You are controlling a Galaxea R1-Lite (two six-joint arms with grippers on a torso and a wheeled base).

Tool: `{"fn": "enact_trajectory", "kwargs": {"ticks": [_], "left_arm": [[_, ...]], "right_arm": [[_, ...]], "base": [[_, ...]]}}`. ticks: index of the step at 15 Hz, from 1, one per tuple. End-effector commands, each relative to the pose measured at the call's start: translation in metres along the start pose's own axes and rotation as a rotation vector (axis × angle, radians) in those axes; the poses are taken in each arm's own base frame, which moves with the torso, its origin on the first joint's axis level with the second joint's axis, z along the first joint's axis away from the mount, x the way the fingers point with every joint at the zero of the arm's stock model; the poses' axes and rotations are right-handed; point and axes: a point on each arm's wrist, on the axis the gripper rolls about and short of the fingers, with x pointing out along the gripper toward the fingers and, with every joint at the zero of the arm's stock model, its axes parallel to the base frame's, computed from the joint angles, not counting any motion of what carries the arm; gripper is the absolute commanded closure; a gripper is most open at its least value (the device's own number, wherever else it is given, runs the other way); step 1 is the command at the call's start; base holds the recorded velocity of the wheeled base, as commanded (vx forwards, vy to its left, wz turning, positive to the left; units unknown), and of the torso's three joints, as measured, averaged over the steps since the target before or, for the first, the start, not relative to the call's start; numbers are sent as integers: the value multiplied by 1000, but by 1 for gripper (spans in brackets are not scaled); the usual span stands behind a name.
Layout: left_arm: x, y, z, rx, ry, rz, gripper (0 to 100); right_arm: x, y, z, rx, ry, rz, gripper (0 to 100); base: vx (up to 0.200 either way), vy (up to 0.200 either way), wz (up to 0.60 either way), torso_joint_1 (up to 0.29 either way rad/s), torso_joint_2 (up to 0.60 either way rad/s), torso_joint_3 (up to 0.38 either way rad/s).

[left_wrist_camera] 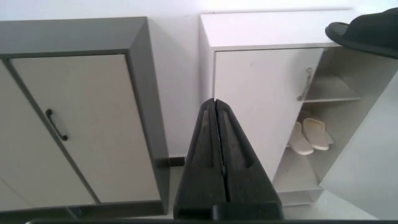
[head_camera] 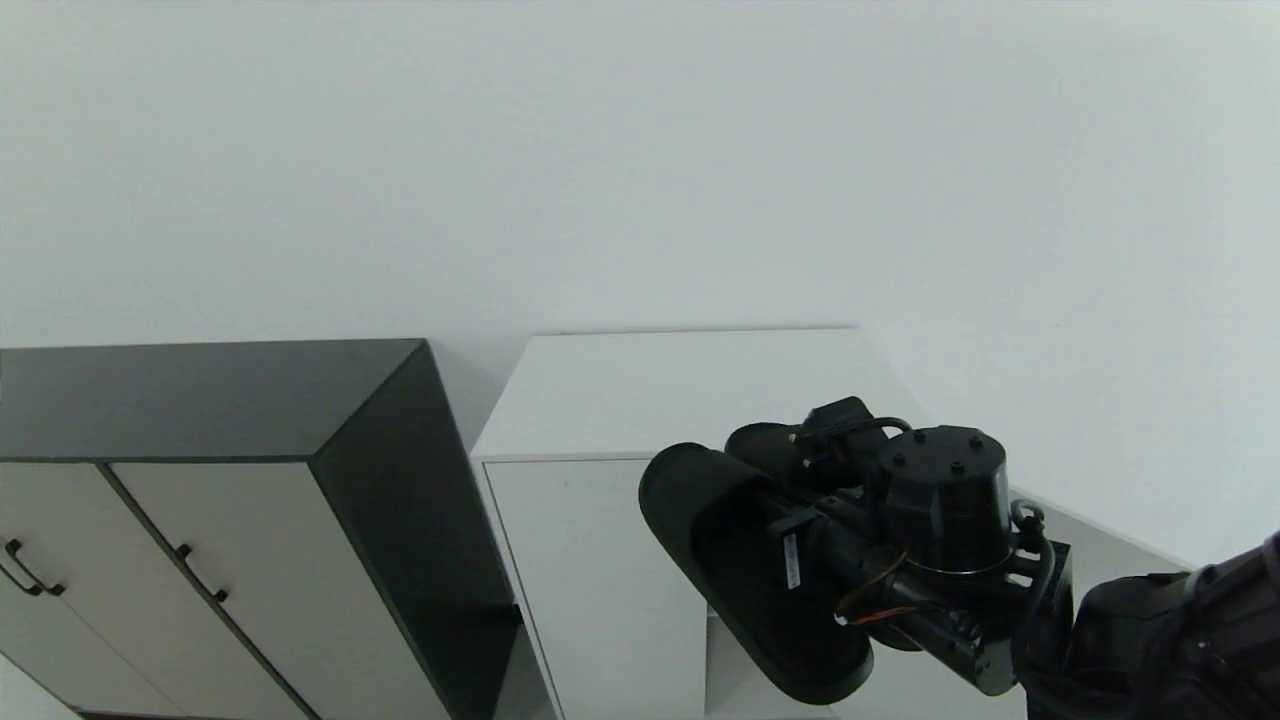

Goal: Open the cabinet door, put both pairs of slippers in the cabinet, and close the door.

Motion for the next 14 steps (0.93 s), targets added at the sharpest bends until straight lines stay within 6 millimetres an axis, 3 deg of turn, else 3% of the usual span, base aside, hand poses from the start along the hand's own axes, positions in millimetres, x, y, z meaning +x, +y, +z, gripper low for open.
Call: {"fn": "enact_trajectory", "kwargs": {"ticks": [1, 4, 11, 14], "left_arm": [[0, 0, 0, 0, 2, 0, 100], [0, 0, 0, 0, 2, 0, 100], [0, 0, 0, -1, 2, -1, 100], [0, 0, 0, -1, 2, -1, 100]], "right_arm": [[-1, 0, 0, 3, -14, 4, 100], [-1, 0, -2, 1, -8, 3, 100], [-5, 0, -8, -18, -23, 21, 100], [-20, 2, -13, -26, -22, 45, 100]], "base": [[0, -200, 0, -2, 2, 2], [0, -200, 0, 1, 4, 1], [0, 0, 0, 0, 0, 0], [0, 0, 0, 0, 0, 0]]}}
